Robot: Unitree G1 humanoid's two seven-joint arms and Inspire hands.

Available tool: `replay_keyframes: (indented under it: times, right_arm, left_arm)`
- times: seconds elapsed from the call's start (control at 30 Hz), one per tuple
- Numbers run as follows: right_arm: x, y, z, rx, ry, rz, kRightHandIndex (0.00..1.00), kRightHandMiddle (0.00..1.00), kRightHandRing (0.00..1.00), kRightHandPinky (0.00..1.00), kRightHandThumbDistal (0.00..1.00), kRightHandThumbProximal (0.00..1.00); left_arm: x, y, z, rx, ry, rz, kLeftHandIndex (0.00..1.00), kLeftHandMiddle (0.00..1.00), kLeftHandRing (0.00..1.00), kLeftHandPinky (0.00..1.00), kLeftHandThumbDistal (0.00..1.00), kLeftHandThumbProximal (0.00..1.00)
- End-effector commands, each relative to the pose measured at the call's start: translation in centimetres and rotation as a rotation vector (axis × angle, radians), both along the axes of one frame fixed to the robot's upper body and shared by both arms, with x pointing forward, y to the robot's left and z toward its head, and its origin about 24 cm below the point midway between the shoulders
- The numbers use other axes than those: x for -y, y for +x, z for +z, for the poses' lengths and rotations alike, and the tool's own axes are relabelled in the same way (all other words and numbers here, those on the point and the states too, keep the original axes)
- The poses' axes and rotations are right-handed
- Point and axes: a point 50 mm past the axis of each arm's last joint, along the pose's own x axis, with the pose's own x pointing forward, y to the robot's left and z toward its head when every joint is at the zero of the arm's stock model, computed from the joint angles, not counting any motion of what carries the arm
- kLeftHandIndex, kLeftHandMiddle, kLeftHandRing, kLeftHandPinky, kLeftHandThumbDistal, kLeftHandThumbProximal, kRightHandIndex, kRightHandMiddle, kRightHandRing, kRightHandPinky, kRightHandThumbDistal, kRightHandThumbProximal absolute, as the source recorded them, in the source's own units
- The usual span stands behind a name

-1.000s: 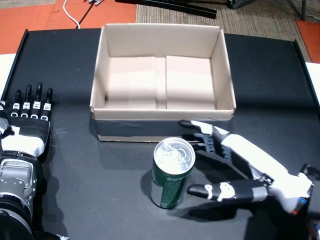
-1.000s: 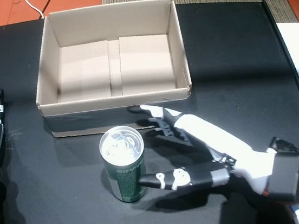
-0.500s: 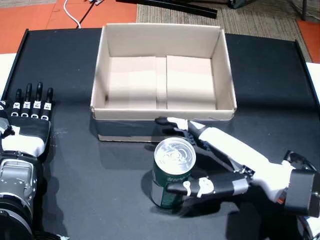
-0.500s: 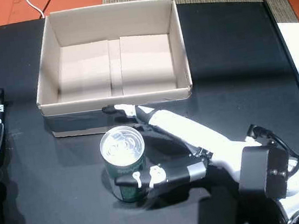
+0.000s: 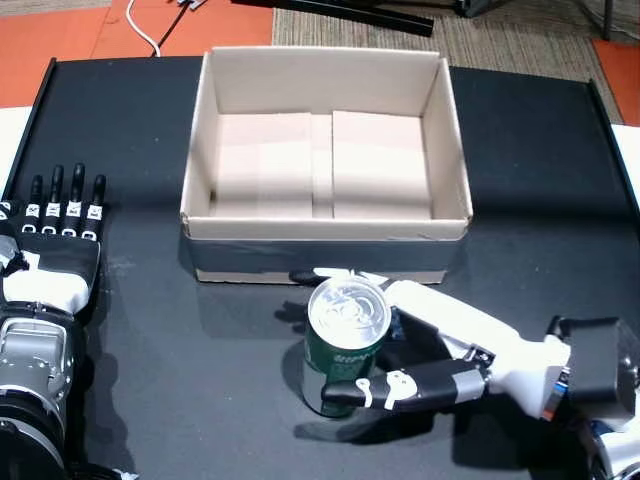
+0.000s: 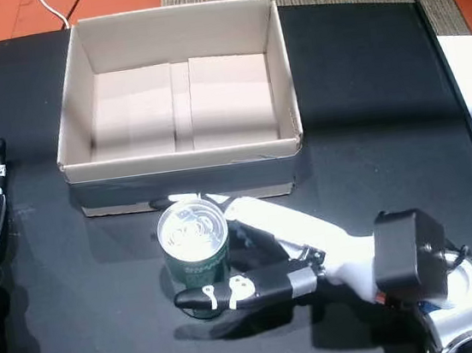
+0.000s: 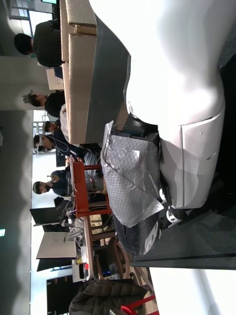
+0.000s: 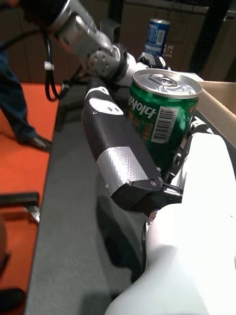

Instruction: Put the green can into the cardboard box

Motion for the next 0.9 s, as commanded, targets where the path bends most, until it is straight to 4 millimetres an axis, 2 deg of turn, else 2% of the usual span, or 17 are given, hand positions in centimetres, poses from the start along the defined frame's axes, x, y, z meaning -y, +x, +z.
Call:
replay_keyframes:
  times: [0.0,0.23,0.33,0.53,0.6,0.63,0.67,0.7,0.73,0.8,0.87]
  right_arm:
    - [-0.3,0.1,-0.1,-0.023,0.018,0.002,0.79,0.88,0.94,0.98,1.0,0.54]
    - [-1.5,0.8,0.0,-0.071,0.02,-0.016,0.73,0.8,0.85,0.93,1.0,0.53]
    - [-2.2,1.2,0.1,-0.086,0.012,-0.015,0.74,0.8,0.83,0.91,1.0,0.5]
    - [-3.1,1.7,0.7,-0.069,0.011,-0.003,0.71,0.75,0.78,0.86,1.0,0.53]
    - [-3.2,1.8,0.8,-0.063,-0.001,-0.003,0.64,0.68,0.69,0.76,1.0,0.48]
    - [-3.1,1.9,0.9,-0.048,-0.01,-0.008,0.55,0.57,0.58,0.64,1.0,0.4]
    - [-3.1,1.9,1.0,-0.027,-0.018,-0.016,0.48,0.5,0.51,0.55,0.93,0.37]
    - [-3.1,1.9,1.1,0.014,-0.032,-0.028,0.38,0.4,0.41,0.44,0.82,0.3]
    - [-3.1,1.8,1.2,0.067,-0.054,-0.044,0.29,0.27,0.29,0.34,0.65,0.18]
    - [-3.2,1.6,1.4,0.168,-0.094,-0.074,0.11,0.1,0.13,0.26,0.41,0.21]
    - [-3.3,1.4,1.3,0.255,-0.139,-0.109,0.01,0.03,0.1,0.24,0.13,0.35]
  left_arm:
    - [0.0,-0.4,-0.5,-0.013,0.0,0.006,0.76,0.76,0.85,0.94,0.0,1.0]
    - [0.1,-0.4,-0.5,-0.006,-0.003,0.004,0.77,0.75,0.84,0.95,0.0,1.0]
    - [0.1,-0.4,-0.5,-0.003,0.001,0.003,0.73,0.73,0.82,0.93,0.0,1.0]
    - [0.2,-0.3,-0.5,-0.006,-0.006,0.003,0.7,0.72,0.83,0.93,0.0,1.0]
    - [0.2,-0.3,-0.5,-0.012,-0.006,0.005,0.67,0.69,0.8,0.9,0.0,1.0]
    - [0.2,-0.3,-0.5,-0.013,-0.005,0.005,0.66,0.68,0.79,0.9,0.0,1.0]
    - [0.2,-0.3,-0.5,-0.014,-0.005,0.006,0.65,0.67,0.78,0.89,0.0,1.0]
    - [0.2,-0.3,-0.5,-0.015,-0.003,0.005,0.66,0.67,0.79,0.9,0.0,1.0]
    - [0.2,-0.3,-0.5,-0.015,-0.002,0.005,0.67,0.68,0.79,0.9,0.0,1.0]
    - [0.2,-0.2,-0.4,-0.018,-0.004,0.007,0.64,0.66,0.77,0.88,0.0,1.0]
    - [0.3,-0.2,-0.4,-0.018,-0.01,0.009,0.65,0.67,0.78,0.89,0.0,1.0]
